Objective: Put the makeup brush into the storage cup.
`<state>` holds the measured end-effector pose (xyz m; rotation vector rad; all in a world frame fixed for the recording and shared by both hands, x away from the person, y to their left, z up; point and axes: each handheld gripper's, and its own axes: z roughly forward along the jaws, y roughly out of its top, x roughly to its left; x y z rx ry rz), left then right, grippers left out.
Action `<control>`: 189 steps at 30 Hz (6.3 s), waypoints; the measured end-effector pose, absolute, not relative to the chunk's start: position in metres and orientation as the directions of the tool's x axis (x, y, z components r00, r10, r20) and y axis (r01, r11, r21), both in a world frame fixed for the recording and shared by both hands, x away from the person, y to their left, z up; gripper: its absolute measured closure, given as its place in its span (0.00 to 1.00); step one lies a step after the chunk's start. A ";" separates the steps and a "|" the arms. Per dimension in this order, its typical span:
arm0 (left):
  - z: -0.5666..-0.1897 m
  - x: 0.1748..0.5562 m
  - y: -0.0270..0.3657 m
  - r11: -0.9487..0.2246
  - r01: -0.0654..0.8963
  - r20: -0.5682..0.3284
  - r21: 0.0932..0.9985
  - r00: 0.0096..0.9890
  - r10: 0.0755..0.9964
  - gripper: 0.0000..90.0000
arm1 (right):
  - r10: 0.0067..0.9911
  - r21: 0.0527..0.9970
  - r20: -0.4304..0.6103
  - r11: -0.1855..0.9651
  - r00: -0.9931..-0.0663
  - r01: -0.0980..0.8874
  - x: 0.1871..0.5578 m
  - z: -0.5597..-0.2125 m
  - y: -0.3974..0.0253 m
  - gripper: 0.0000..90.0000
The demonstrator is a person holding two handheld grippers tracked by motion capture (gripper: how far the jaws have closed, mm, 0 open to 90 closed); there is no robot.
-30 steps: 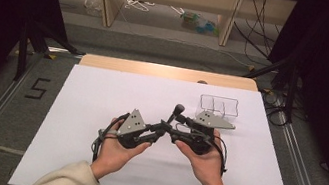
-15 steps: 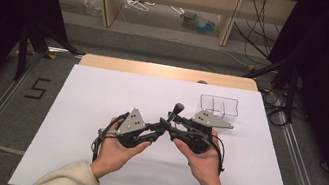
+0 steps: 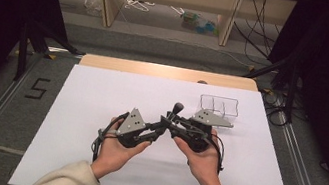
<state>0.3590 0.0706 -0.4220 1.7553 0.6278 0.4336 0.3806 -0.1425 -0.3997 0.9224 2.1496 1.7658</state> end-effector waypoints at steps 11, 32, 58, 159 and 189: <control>-0.425 0.359 0.069 -0.200 0.197 -0.033 0.960 0.787 0.616 0.87 | 0.567 0.934 0.253 0.067 -0.784 0.350 0.383 -0.400 -0.141 0.86; -0.422 0.354 0.080 -0.214 0.137 0.002 0.967 0.839 0.544 0.33 | 0.591 0.946 0.134 0.163 -0.795 0.280 0.378 -0.393 -0.144 0.87; -0.418 0.324 0.134 -0.169 0.096 0.021 0.981 0.811 0.585 0.22 | 0.607 0.946 0.091 0.195 -0.789 0.259 0.374 -0.389 -0.151 0.87; -0.431 0.307 0.174 -0.089 0.143 -0.059 0.986 0.786 0.615 0.22 | 0.680 0.953 0.061 0.179 -0.731 0.245 0.376 -0.377 -0.199 0.87; -0.430 0.307 0.174 -0.095 0.135 -0.049 0.986 0.787 0.616 0.22 | 0.711 0.958 0.070 0.149 -0.700 0.247 0.379 -0.375 -0.211 0.87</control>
